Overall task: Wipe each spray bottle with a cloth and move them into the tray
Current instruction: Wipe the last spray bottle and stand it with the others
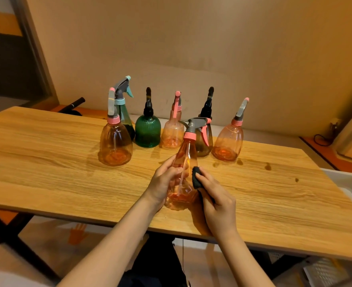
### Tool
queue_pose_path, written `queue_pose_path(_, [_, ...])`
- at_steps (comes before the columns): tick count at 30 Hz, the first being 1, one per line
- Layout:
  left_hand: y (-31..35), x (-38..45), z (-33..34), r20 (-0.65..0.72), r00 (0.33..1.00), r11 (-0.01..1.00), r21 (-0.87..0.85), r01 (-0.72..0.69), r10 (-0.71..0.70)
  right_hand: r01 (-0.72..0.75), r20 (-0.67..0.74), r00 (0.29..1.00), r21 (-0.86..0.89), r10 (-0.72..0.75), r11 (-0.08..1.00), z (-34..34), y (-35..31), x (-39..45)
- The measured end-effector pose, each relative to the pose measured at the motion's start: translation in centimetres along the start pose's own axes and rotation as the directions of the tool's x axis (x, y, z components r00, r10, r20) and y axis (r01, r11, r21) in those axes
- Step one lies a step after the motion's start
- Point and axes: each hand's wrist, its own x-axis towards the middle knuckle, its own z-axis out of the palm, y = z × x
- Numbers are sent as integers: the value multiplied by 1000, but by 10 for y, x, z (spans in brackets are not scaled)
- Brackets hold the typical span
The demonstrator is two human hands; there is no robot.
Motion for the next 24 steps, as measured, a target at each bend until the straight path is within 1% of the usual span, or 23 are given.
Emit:
queue_pose_path(8, [3,3,-3,-4,1000,989,-145,3,-4,75,48,996,-16,-75,997,-1,-1,-2])
queue_pose_path(11, [6,1,-3,-39,999,975,-221,-21,13,112,61,992,-18,-110,994,0,0,-4])
queue_pose_path(15, [8,-3,-4,-116,993,950,-312,-14,-24,158,72,985,-23,-156,987,2,0,-4])
queue_pose_path(20, [7,-3,-7,-148,989,935,-353,-22,-33,170,95,982,-51,-164,984,2,-1,-5])
queue_pose_path(24, [7,-2,-3,-92,995,952,-305,6,-35,133,53,990,-43,-131,990,0,-1,-4])
